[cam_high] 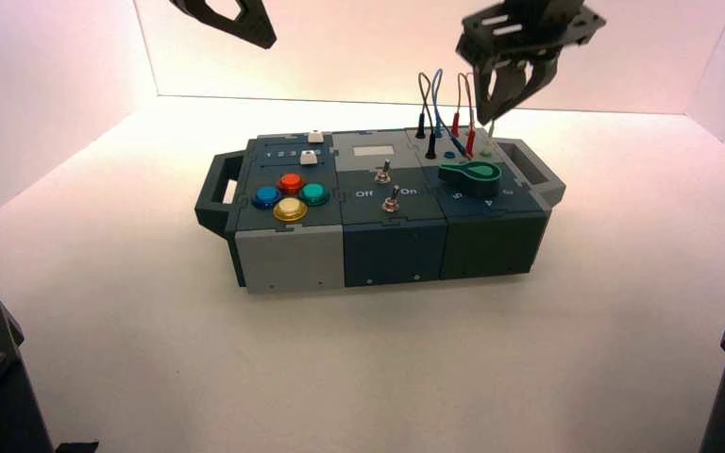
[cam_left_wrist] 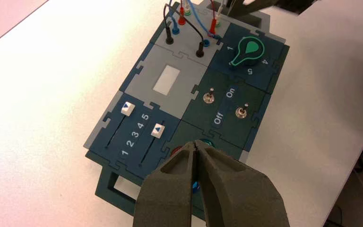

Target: Insert the red wire.

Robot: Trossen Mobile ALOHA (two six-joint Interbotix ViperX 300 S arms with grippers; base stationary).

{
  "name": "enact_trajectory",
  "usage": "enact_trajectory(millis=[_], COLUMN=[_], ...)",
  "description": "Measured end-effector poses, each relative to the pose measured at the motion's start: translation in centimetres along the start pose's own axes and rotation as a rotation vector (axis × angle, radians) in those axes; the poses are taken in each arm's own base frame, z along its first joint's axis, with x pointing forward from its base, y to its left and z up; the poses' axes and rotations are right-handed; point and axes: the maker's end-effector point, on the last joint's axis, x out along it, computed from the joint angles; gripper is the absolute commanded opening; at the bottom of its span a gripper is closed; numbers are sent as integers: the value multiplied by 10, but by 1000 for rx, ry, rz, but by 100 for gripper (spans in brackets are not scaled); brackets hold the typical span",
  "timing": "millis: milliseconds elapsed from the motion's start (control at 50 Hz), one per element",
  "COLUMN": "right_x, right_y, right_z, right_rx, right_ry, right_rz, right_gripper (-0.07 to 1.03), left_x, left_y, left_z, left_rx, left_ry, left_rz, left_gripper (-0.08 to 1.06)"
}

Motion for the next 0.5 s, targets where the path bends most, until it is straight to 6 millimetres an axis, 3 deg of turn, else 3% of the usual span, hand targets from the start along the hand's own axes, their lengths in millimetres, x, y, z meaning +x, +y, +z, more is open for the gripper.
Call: enact_trajectory(millis=[340, 500], right_x=[-25, -26], right_y=[2, 3], right_z=[6, -2], right_rx=[28, 34], right_ry=[-30, -27], right_rz=[14, 18], right_gripper=[20, 20], left_x=[0, -6], left_y=[3, 3], left_z=[0, 4], left_rx=[-2, 5], left_ry=[-15, -37], left_rz=[24, 35], left_gripper=[-3, -3])
